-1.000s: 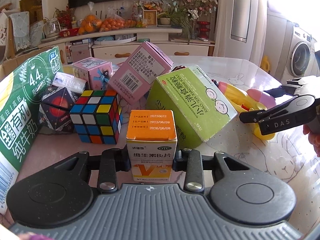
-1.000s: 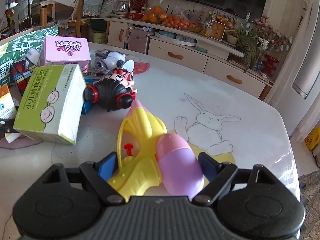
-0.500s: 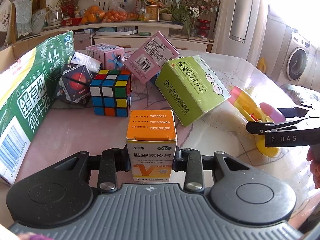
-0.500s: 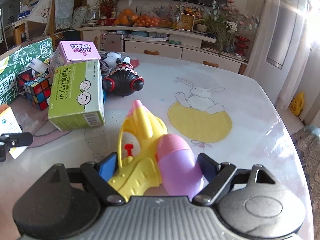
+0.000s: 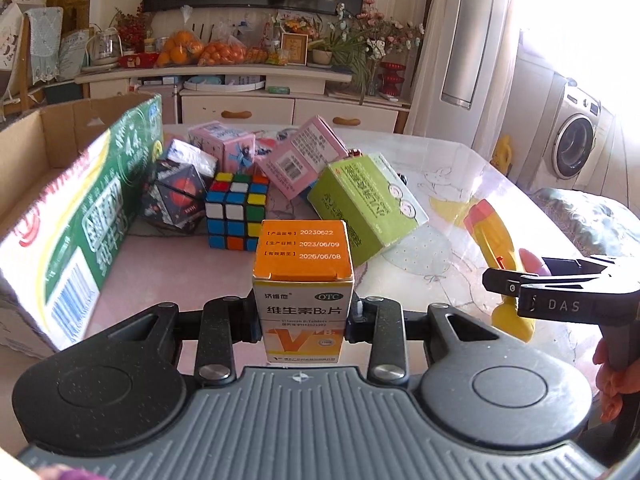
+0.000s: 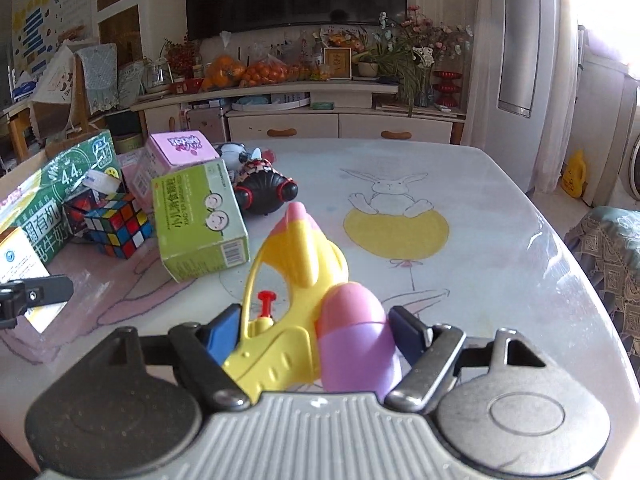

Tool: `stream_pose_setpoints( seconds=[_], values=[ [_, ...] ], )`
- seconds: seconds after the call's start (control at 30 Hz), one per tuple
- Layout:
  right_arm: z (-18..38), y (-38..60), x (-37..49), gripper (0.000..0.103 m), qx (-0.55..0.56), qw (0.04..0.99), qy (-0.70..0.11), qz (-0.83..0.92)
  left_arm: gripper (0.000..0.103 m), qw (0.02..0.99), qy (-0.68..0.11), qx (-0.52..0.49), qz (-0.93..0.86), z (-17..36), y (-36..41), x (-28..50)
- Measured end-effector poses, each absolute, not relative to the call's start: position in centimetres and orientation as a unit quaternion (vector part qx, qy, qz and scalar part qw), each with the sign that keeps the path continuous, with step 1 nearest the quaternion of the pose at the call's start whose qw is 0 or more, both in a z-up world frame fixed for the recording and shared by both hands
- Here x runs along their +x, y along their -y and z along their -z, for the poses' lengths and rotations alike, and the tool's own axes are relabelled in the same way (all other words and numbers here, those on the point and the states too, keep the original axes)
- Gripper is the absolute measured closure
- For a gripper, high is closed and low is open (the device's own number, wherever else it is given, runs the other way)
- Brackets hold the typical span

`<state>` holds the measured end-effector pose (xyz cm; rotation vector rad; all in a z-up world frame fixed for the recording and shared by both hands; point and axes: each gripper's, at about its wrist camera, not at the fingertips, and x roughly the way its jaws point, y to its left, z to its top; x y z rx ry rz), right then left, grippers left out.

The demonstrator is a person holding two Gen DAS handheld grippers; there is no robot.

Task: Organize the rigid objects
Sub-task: 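Carry both held items into the cardboard box and open both grippers, then move both open grippers back to the items on the table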

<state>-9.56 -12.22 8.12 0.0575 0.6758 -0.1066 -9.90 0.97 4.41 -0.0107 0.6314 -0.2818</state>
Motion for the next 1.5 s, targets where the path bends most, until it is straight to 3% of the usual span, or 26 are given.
stream_pose_setpoints(
  seconds=[0.63, 1.23, 1.3, 1.37, 1.5],
  values=[
    [-16.6, -5.3, -3.9, 0.025, 0.010, 0.959, -0.244, -0.146, 0.061, 0.966, -0.249, -0.061, -0.015, -11.5, -15.1, -7.6],
    [-13.8, -15.0, 1.3, 0.023, -0.035, 0.936, -0.271, -0.220, 0.060, 0.943, -0.292, -0.104, -0.121, -9.2, -23.3, -1.5],
    [-13.9, -15.0, 1.2, 0.023, -0.026, 0.935, -0.273, -0.223, 0.053, 0.942, -0.296, -0.107, -0.120, -9.1, -23.4, -1.6],
    [-14.0, -14.9, 0.9, 0.022, -0.022, 0.937, -0.271, -0.219, 0.031, 0.942, -0.293, -0.109, -0.122, -9.3, -22.9, -2.3],
    [-14.3, -14.0, -0.2, 0.011, -0.018, 0.948, -0.252, -0.193, 0.006, 0.944, -0.283, -0.109, -0.127, -9.7, -22.6, -3.3]
  ],
)
